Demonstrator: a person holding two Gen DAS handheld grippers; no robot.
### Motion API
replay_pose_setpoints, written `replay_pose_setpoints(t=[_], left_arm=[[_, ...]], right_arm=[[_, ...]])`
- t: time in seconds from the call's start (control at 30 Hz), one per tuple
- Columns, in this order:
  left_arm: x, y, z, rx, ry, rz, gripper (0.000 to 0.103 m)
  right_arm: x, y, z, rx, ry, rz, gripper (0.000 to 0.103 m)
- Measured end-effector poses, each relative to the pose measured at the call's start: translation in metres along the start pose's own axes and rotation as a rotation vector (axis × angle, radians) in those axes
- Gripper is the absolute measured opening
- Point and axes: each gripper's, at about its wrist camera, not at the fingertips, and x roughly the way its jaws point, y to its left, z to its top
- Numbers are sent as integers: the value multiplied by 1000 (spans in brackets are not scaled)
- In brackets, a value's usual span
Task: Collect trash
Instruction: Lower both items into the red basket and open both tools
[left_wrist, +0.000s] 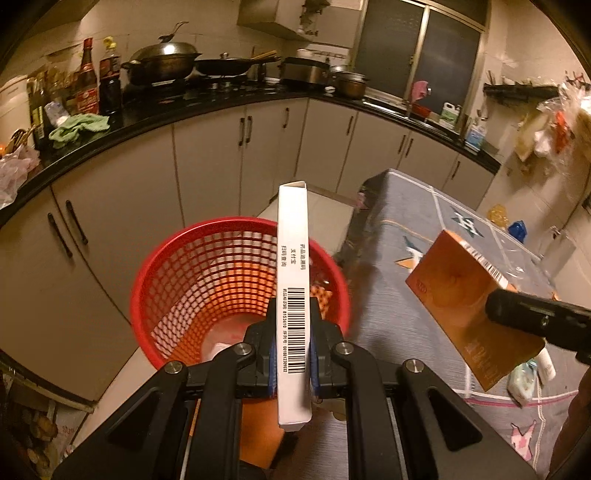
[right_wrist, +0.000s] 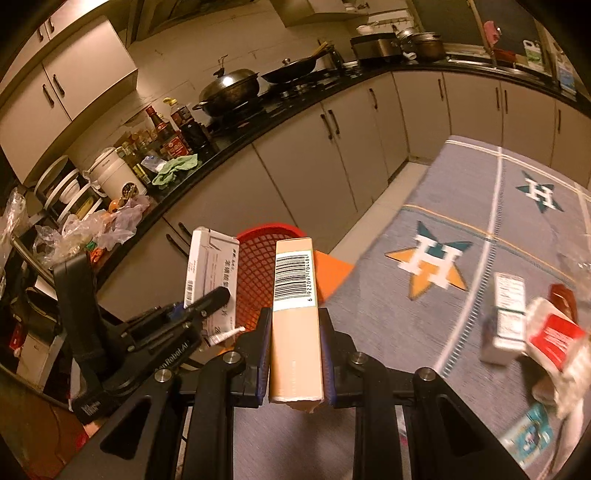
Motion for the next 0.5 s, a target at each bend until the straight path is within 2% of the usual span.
replay_pose_setpoints(t=[0.2, 0.5], left_arm=[[10, 19, 3, -31, 11, 22, 12], [25, 39, 4, -57, 32, 35, 12]], right_arm=[[26, 11, 18, 10, 5, 21, 25], [73, 20, 30, 29, 59, 34, 25]])
